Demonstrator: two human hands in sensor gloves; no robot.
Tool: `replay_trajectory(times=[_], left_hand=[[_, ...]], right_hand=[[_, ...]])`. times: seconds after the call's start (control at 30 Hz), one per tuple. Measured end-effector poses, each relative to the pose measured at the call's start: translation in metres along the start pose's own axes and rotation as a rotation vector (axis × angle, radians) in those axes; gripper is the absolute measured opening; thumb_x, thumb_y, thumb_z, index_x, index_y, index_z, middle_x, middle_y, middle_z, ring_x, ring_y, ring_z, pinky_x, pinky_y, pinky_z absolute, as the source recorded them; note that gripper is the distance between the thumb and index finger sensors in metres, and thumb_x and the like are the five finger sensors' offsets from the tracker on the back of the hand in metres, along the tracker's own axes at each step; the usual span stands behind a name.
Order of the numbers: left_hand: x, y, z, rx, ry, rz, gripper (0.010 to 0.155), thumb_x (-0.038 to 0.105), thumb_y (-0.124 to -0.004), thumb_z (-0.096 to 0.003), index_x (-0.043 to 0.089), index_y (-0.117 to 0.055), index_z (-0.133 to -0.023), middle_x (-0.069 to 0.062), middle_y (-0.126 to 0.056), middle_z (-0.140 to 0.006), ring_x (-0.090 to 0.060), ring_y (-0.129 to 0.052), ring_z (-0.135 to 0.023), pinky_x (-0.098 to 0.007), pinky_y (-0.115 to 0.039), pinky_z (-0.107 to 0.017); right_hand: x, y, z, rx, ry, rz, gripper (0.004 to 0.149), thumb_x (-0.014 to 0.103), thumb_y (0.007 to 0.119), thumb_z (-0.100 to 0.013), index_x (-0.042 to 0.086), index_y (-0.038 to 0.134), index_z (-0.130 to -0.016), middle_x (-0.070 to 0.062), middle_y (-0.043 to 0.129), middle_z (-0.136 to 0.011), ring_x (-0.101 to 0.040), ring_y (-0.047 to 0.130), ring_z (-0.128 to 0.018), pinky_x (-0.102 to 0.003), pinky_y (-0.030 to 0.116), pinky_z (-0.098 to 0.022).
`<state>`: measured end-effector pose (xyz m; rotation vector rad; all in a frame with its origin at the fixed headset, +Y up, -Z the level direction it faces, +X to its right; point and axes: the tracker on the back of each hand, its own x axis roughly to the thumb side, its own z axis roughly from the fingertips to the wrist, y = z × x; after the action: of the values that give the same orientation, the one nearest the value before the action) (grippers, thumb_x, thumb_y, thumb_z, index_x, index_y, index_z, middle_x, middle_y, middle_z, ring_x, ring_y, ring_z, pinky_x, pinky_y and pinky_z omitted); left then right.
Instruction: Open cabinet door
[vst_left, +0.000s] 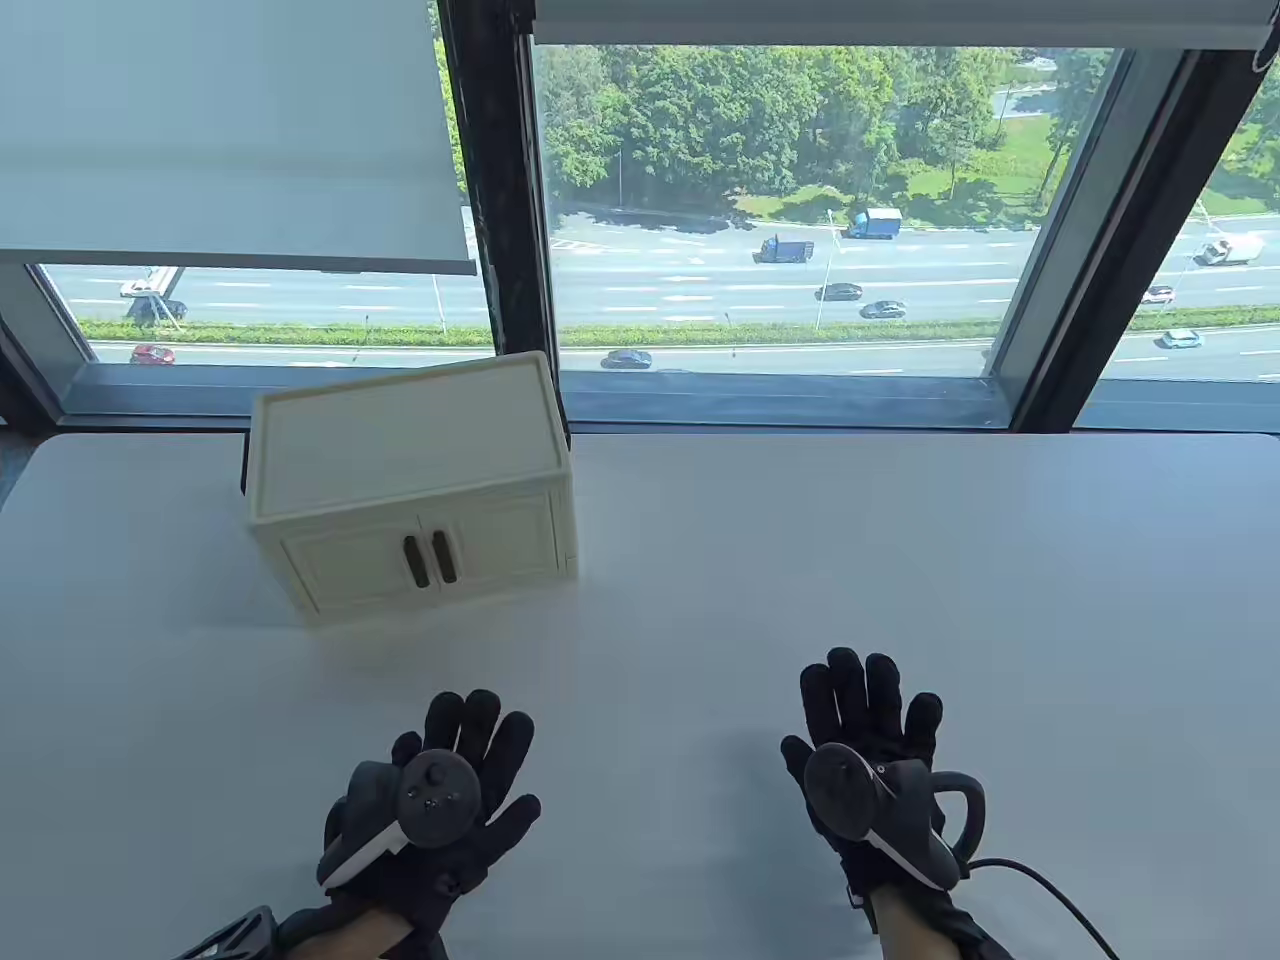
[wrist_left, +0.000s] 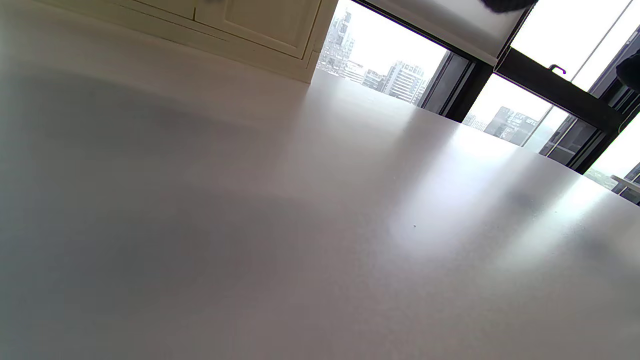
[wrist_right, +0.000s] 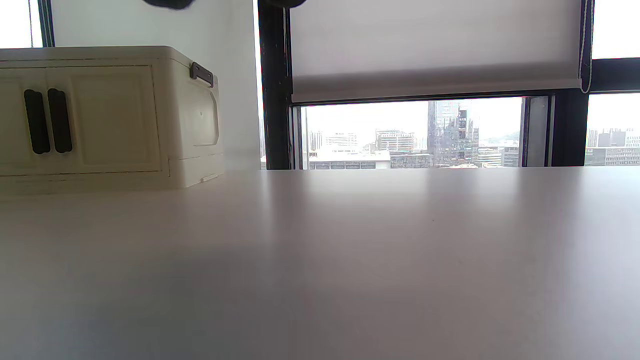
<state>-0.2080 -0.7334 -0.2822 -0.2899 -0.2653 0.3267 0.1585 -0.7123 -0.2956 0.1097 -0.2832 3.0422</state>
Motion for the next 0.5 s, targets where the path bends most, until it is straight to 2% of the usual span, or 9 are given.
replay_trajectory(times=[0.5], left_hand=[[-0.0004, 0.0000, -0.0011, -0.009, 0.002, 0.006, 0.071, 0.066, -0.047, -0.0543, 0.045, -0.005, -0.107, 0.021, 0.021, -0.106, -0.012, 0.026, -0.101, -0.054, 0.000, -0.075]], right_hand=[[-0.0007, -0.0001, -0.0005, -0.007, -0.004, -0.023, 0.068, 0.054, 0.049, -0.054, 0.027, 0.027, -0.111, -0.005, 0.016, -0.116, -0.031, 0.001, -0.099, -0.062, 0.022, -0.065]])
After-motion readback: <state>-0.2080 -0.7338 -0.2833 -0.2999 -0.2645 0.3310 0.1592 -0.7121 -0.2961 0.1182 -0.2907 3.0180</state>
